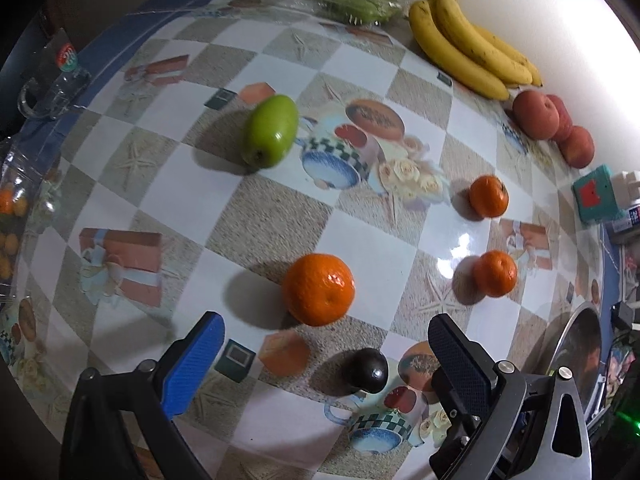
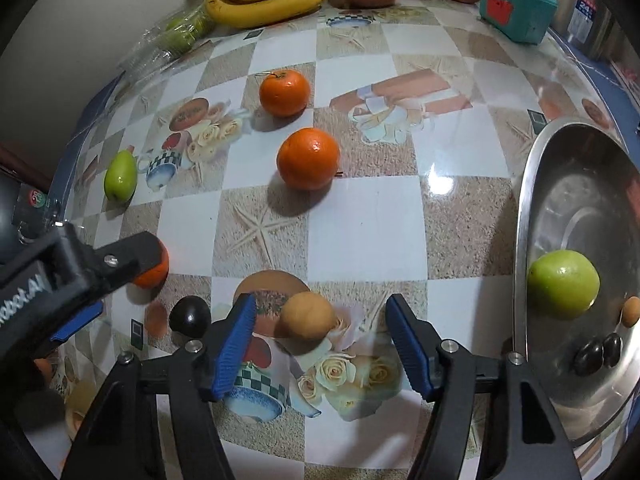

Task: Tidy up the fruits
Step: 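Grasp the small brown round fruit with the right gripper while the left gripper grasps a dark plum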

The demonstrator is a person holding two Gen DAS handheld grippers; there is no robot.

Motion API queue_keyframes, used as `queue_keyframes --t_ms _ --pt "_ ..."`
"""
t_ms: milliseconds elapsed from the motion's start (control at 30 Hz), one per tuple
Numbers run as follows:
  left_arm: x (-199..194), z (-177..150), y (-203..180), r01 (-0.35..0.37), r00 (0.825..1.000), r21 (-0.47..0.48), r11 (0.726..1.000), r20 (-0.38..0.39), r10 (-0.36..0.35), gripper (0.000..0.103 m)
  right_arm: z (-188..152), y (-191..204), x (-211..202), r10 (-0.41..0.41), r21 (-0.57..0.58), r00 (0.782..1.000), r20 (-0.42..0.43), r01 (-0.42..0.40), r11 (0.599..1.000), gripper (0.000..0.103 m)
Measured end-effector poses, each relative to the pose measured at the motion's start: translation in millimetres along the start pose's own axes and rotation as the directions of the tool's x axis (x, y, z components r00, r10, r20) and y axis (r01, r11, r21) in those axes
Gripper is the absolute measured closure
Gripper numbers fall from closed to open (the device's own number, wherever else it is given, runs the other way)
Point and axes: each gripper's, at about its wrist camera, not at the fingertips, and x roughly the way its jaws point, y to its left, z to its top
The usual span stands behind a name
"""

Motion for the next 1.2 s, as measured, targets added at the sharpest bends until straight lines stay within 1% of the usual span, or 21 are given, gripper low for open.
queue_keyframes --t_ms 33,67,133,300,333,467,533,633,700,767,833,933,1033,1100,1200 --pt "1.2 -0.2 0.0 0.003 1.000 -0.002 1.000 -0.007 -0.003 0.000 -0.3 1.4 0.2 0.002 -0.009 1.000 -0.001 -0.002 1.000 0.044" --pt "2.7 -0.7 -0.1 0.007 1.000 -0.005 1.000 -0.014 -0.007 0.000 -0.8 2.7 0.4 0.009 -0.016 1.000 0.000 -0.009 1.000 0.048" --pt "5.5 -0.9 -0.3 -0.001 1.000 -0.010 1.000 -0.029 0.000 0.000 -0.9 4.0 0.0 0.013 -0.017 1.000 0.003 -0.012 1.000 0.064" --pt "7.7 -1.9 0.7 0.027 0.998 -0.029 0.999 -0.052 -0.029 0.002 -0.4 5.3 0.9 0.036 -0.021 0.999 -0.001 -0.036 0.999 0.074" --pt "7.4 -2.2 0.0 0.031 0.998 -0.027 0.999 -0.053 -0.032 0.002 -0.4 5.4 0.8 0.039 -0.020 0.999 0.000 -0.039 0.999 0.074" --pt "6.1 -3.3 -1.7 0.035 0.998 -0.015 0.999 -0.057 -0.036 0.012 0.0 6.9 1.8 0.067 -0.018 0.998 -0.006 -0.067 0.998 0.074" --pt "7.1 -3.9 -3.3 0.039 0.997 -0.017 0.999 -0.063 -0.040 0.015 0.5 6.5 0.8 0.080 -0.009 0.997 -0.005 -0.080 0.997 0.074" --pt "7.7 -4.5 -3.5 0.037 0.997 -0.011 0.999 -0.071 -0.038 0.020 0.2 0.9 -5.5 0.072 0.003 0.997 0.006 -0.072 0.997 0.074" --pt "9.1 -5.8 -4.7 0.050 0.995 -0.008 0.999 -0.083 -0.050 0.028 -0.4 -3.0 -10.3 0.071 0.016 0.997 0.014 -0.071 0.997 0.074" --pt "11.0 -6.9 -5.5 0.070 0.992 -0.010 0.997 -0.100 -0.071 0.033 -1.2 -6.8 -14.1 0.080 0.031 0.997 0.017 -0.080 0.996 0.074" --pt "12.4 -8.4 -7.3 0.074 0.991 -0.005 0.997 -0.110 -0.074 0.040 -2.4 -10.3 -18.4 0.091 0.045 0.996 0.022 -0.092 0.995 0.075" --pt "14.7 -8.6 -9.1 0.072 0.990 -0.004 0.997 -0.117 -0.072 0.054 -3.6 -13.6 -23.2 0.097 0.056 0.995 0.029 -0.098 0.994 0.075" --pt "15.7 -9.8 -8.0 0.084 0.989 -0.017 0.996 -0.124 -0.086 0.060 -4.1 -16.7 -26.4 0.109 0.070 0.994 0.032 -0.111 0.991 0.075" --pt "16.1 -9.7 -9.2 0.083 0.989 -0.019 0.996 -0.122 -0.085 0.068 -4.3 -18.8 -28.3 0.117 0.078 0.993 0.032 -0.119 0.990 0.075" --pt "15.2 -11.2 -8.3 0.092 0.988 -0.030 0.995 -0.118 -0.095 0.072 -5.0 -21.8 -31.3 0.127 0.091 0.991 0.035 -0.129 0.987 0.075"
